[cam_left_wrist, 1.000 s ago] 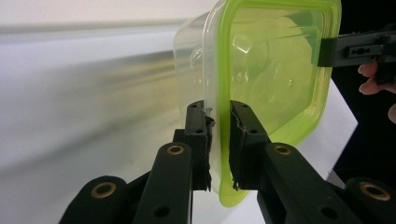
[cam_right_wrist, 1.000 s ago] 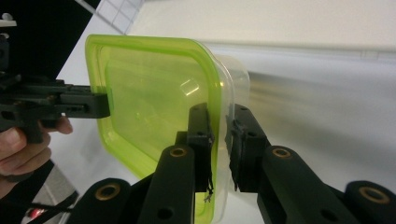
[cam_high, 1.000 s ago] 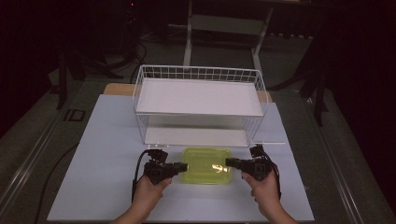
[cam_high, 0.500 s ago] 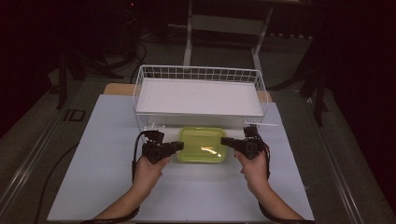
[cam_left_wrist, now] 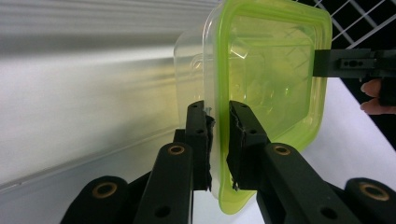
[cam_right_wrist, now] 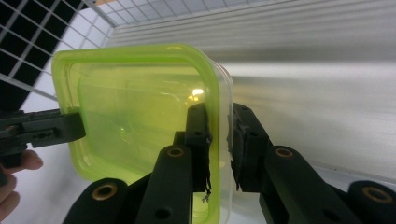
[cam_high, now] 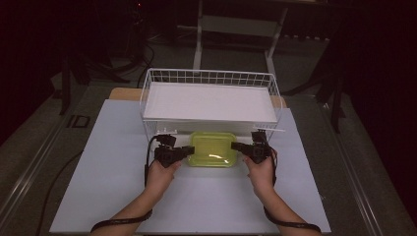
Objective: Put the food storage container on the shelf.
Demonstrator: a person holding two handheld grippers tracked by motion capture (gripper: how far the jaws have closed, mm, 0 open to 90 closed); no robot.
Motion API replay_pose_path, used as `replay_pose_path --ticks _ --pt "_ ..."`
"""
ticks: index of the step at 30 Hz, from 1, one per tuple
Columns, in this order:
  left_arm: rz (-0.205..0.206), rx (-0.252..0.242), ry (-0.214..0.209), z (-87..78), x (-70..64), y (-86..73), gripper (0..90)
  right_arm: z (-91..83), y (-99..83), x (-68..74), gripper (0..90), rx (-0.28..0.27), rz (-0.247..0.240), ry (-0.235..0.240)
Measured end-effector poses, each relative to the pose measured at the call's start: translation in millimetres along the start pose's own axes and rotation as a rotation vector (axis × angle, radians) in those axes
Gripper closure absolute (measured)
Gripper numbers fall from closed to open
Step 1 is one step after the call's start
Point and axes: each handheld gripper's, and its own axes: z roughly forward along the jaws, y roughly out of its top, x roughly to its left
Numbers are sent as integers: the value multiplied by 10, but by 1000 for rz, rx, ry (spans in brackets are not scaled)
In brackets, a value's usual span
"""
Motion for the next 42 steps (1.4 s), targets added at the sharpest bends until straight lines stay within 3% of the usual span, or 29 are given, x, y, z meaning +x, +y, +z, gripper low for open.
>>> replay_pose_path --ticks 7,12,17,18,20,22,24,31,33,34,35,38,42 --pt "-32 8 -8 115 79 41 801 89 22 -70 786 -15 10 -29" --pt "-40 -25 -12 137 106 51 792 104 18 -41 773 -48 -19 -50" --pt "1 -65 19 160 100 51 748 153 12 -31 733 -79 -27 -66" --pt "5 -70 27 168 97 53 737 176 6 -42 719 -107 -72 -73" --pt "21 -79 40 182 102 55 715 214 -19 -40 672 -122 -109 -97" --pt "13 -86 36 196 122 63 706 238 -41 -54 665 -138 -109 -96" --pt "16 -89 49 213 124 78 689 254 -39 -62 651 -139 -99 -100" --pt "13 -101 49 265 145 103 630 300 -26 -50 588 -152 -157 -150" --pt "33 -119 56 250 140 110 593 302 -28 -66 539 -155 -162 -153" --pt "51 -127 41 238 146 118 568 297 -30 -64 525 -144 -140 -148" --pt "45 -136 52 224 130 118 537 293 -34 -73 509 -148 -145 -144" --pt "41 -144 63 195 109 114 482 263 -63 -70 498 -155 -169 -139" --pt "60 -160 66 105 81 74 483 206 -126 -14 485 -148 -211 -140"
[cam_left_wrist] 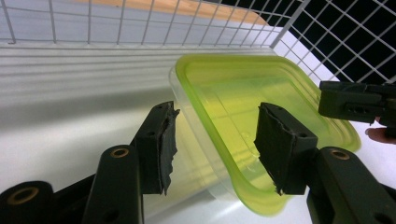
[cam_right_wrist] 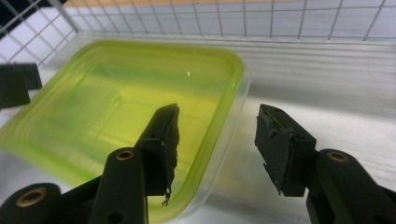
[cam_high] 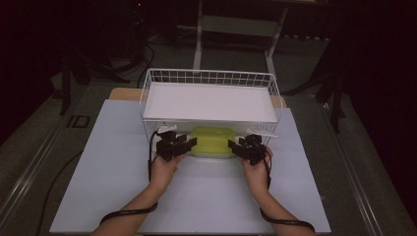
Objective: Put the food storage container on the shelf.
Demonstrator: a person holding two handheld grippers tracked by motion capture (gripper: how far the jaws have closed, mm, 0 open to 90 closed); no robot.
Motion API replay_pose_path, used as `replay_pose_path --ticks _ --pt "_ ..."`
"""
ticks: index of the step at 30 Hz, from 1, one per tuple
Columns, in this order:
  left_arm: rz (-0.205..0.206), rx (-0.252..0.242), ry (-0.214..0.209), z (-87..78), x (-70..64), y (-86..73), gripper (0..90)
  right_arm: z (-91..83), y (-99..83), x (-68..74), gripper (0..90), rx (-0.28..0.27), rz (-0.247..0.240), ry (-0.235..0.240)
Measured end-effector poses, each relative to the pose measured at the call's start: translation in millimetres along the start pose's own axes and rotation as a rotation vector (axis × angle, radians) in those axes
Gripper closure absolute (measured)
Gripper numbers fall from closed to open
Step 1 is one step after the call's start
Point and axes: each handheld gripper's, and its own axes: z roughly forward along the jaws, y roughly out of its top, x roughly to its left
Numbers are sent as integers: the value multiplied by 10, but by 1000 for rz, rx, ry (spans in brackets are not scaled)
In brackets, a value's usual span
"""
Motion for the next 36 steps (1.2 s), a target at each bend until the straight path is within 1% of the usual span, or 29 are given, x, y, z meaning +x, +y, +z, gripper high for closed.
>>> replay_pose_path --ticks 1,2,5,6,7,9,10,12,15,17,18,19,20,21,23,24,25,26,27,29,31,32,33,35,36 --pt "8 0 1 -24 -3 -6 483 -26 -4 17 485 -3 -18 -10" --pt "18 1 -4 -47 -4 -12 483 -55 -6 31 484 -6 -25 -9" --pt "29 -2 -10 -131 -26 -35 483 -139 -5 74 480 -17 -49 -2" --pt "36 -1 -13 -161 -34 -45 483 -171 -5 91 479 -21 -48 4" --pt "39 -8 -13 -196 -47 -59 483 -201 -6 109 480 -22 -51 11" --pt "52 -14 -28 -264 -74 -82 483 -269 -16 148 479 -31 -45 33" --pt "54 -17 -32 -300 -88 -93 483 -298 -23 173 479 -33 -52 43" --pt "66 -17 -44 -368 -114 -116 483 -345 -46 223 479 -30 -63 66" --pt "97 -23 -53 -470 -157 -146 483 -390 -93 306 480 -11 -69 94" --pt "106 -33 -57 -530 -179 -174 475 -411 -122 359 518 -2 -79 103" --pt "108 -33 -66 -553 -185 -187 441 -416 -137 383 534 1 -85 107" --pt "113 -26 -64 -576 -197 -200 426 -420 -152 405 605 3 -89 114" --pt "126 -31 -64 -601 -210 -219 417 -424 -169 426 681 13 -87 125" --pt "138 -38 -62 -624 -222 -240 404 -424 -189 448 752 23 -87 126" --pt "140 -47 -68 -662 -229 -280 388 -403 -226 487 875 51 -105 127" --pt "139 -48 -73 -676 -224 -299 383 -390 -245 499 899 59 -108 130" --pt "141 -45 -88 -686 -210 -319 377 -376 -263 511 900 64 -113 132" --pt "138 -47 -103 -694 -195 -341 344 -358 -279 528 900 73 -114 132" --pt "136 -52 -112 -700 -181 -363 334 -336 -292 542 900 81 -114 134" --pt "146 -46 -116 -697 -155 -406 331 -294 -318 564 900 91 -119 139" --pt "137 -37 -107 -677 -134 -439 261 -246 -345 592 900 103 -126 141" --pt "134 -26 -113 -667 -122 -452 239 -222 -358 610 900 110 -133 137" --pt "144 -29 -99 -666 -121 -468 215 -195 -368 624 900 115 -139 135" --pt "182 -43 -52 -675 -132 -496 142 -140 -380 642 900 122 -142 131" --pt "192 -52 -39 -680 -130 -502 113 -112 -382 646 900 125 -141 128"
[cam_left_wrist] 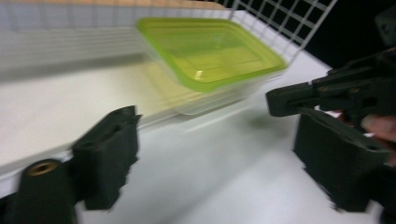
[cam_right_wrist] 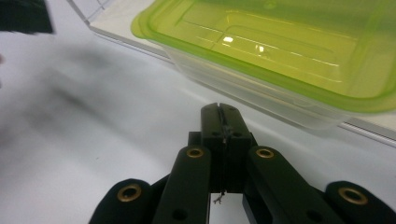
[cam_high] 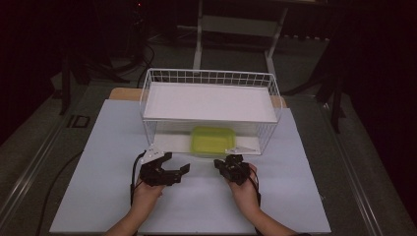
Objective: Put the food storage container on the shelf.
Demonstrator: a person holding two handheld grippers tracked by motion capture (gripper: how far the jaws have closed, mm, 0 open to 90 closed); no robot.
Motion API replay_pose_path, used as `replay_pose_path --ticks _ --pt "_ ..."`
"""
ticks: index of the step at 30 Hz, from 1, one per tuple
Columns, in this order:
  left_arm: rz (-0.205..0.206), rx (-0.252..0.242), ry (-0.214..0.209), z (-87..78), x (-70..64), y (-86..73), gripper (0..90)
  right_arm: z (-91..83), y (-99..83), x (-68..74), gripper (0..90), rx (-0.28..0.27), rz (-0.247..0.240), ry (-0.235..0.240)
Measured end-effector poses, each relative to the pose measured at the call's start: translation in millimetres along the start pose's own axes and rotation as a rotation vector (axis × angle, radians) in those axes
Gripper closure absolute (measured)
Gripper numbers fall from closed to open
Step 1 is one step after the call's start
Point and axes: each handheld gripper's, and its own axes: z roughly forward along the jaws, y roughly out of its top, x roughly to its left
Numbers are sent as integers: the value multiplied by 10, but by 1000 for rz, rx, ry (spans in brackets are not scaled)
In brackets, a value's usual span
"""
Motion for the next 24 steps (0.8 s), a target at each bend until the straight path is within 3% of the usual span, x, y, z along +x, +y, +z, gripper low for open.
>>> replay_pose_path --ticks 2,8,15,24 --pt "12 -8 20 -11 6 -5 7 51 8 -3 900 5 -7 -16" --pt "9 -5 -8 -19 30 -31 7 173 86 -48 900 2 1 -45" --pt "25 6 6 5 19 -68 7 313 189 -122 900 -8 26 -67" --pt "9 10 -8 9 26 -79 7 444 283 -281 900 -13 61 -121"
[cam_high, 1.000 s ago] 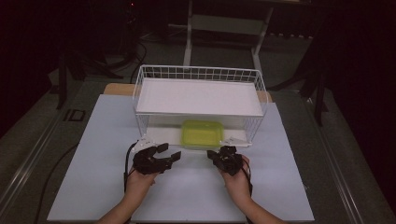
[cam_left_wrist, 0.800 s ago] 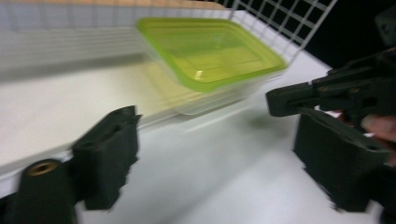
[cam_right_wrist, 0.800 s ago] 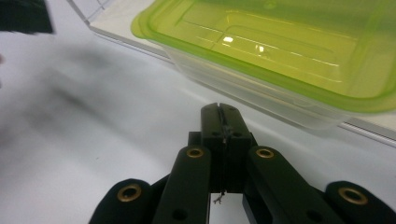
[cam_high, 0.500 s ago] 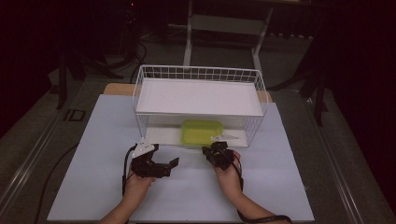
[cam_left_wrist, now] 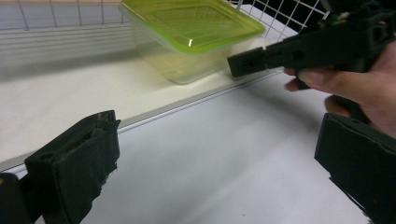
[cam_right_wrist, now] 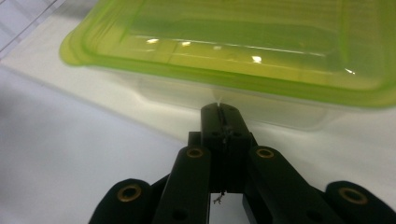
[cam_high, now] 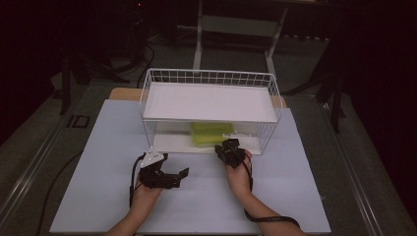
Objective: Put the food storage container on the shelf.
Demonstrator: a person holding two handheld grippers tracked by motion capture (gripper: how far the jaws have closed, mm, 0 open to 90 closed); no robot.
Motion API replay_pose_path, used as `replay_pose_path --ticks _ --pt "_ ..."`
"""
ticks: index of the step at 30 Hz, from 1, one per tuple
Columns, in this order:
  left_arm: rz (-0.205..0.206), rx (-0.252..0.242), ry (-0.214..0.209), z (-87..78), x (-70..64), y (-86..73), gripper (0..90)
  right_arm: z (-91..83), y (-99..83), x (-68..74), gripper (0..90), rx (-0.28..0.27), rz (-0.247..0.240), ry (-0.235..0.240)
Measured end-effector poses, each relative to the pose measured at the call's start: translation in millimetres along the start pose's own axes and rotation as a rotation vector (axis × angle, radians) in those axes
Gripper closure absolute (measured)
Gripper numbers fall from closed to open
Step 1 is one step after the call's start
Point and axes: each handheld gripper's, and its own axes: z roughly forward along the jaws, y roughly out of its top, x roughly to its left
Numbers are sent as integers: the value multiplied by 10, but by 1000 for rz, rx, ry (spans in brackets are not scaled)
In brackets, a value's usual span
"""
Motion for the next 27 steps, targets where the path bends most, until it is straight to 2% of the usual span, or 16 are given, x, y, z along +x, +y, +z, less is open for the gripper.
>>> replay_pose_path --ticks 6,11,18,19,20,22,27 --pt "12 -2 -2 3 -1 7 7 69 77 -59 900 -15 21 -7" --pt "16 -2 7 8 1 0 8 137 146 -13 900 -33 13 3" --pt "23 1 5 12 -2 -10 8 234 191 61 900 -24 63 8" --pt "23 1 4 11 -1 -10 7 248 195 46 900 -33 41 3" --pt "25 0 7 10 -1 -11 8 259 198 51 900 -31 46 9" --pt "21 -2 5 10 1 -15 8 275 202 73 899 -29 25 4" --pt "21 -4 8 5 -5 -11 7 277 202 83 892 -26 19 2"
